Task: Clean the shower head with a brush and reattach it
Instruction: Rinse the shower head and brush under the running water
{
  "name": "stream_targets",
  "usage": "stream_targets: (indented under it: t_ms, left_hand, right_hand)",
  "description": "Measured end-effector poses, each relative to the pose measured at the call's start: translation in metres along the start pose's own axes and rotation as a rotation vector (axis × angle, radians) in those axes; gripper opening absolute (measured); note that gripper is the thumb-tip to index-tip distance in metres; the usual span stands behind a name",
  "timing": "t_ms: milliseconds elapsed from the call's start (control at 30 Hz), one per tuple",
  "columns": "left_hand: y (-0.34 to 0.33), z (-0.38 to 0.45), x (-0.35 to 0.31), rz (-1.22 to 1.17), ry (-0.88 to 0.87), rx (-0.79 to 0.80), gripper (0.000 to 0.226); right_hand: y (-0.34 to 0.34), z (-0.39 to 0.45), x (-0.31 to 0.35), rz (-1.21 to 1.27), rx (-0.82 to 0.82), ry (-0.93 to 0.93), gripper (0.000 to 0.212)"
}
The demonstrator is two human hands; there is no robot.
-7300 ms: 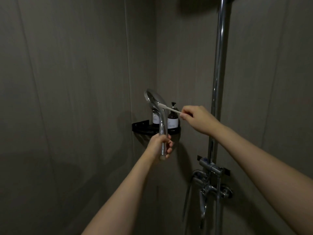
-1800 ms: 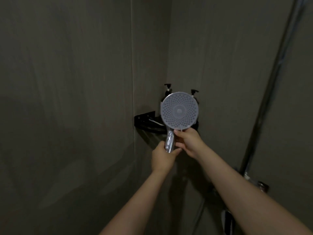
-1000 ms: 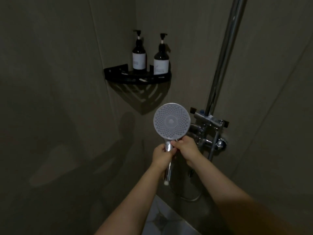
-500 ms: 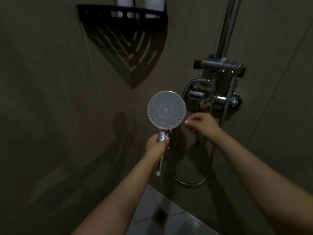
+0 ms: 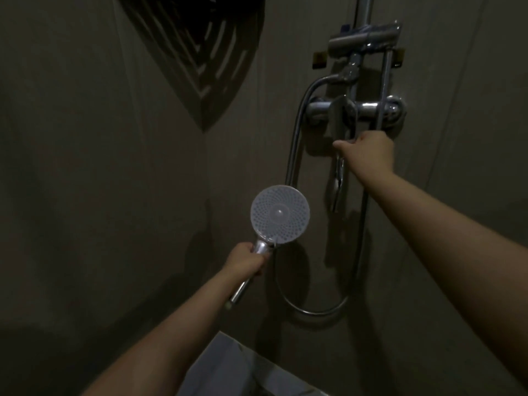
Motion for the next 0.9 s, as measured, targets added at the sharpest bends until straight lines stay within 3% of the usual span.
stream_targets:
  t_ms: [133, 233, 267, 500, 767, 900]
  left_hand:
    - [-0.020, 0.009, -0.002, 0.084, -0.027, 0.086, 0.020]
    - [-0.030, 0.016, -0.011, 0.161, -0.051, 0.134, 0.035]
    - [-0.032, 0.019, -0.015, 0.189, -0.064, 0.138, 0.038]
    - [-0.051, 0.030, -0.031, 0.337, -0.115, 0.210, 0.026]
    - [-0.067, 0.033, -0.027, 0.533, -0.158, 0.255, 0.027]
    - [-0.073, 0.036, -0.023, 0.557, -0.176, 0.264, 0.027]
  right_hand:
    - [-0.011, 0.004, -0.003, 0.108, 0.029, -0.088, 0.037]
    - [-0.036, 0.004, -0.004, 0.402, 0.199, -0.231, 0.013]
    - [-0.040, 0.004, -0.005, 0.473, 0.228, -0.260, 0.021]
    - [-0.044, 0.012, -0.012, 0.469, 0.273, -0.262, 0.032]
    - [-0.051, 0.009, -0.009, 0.656, 0.341, -0.360, 0.030]
    - [-0.056, 0.015, -0.013, 0.602, 0.354, -0.377, 0.031]
Point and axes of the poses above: each hand's wrist, its own z-axis towards the middle knuckle, its own y-axis out of the back of the hand, x = y × z, the point moved 7 cm from there along z, towards the middle knuckle, and after that the axes turned 9 degrees about -z, right-handed, at the moved point
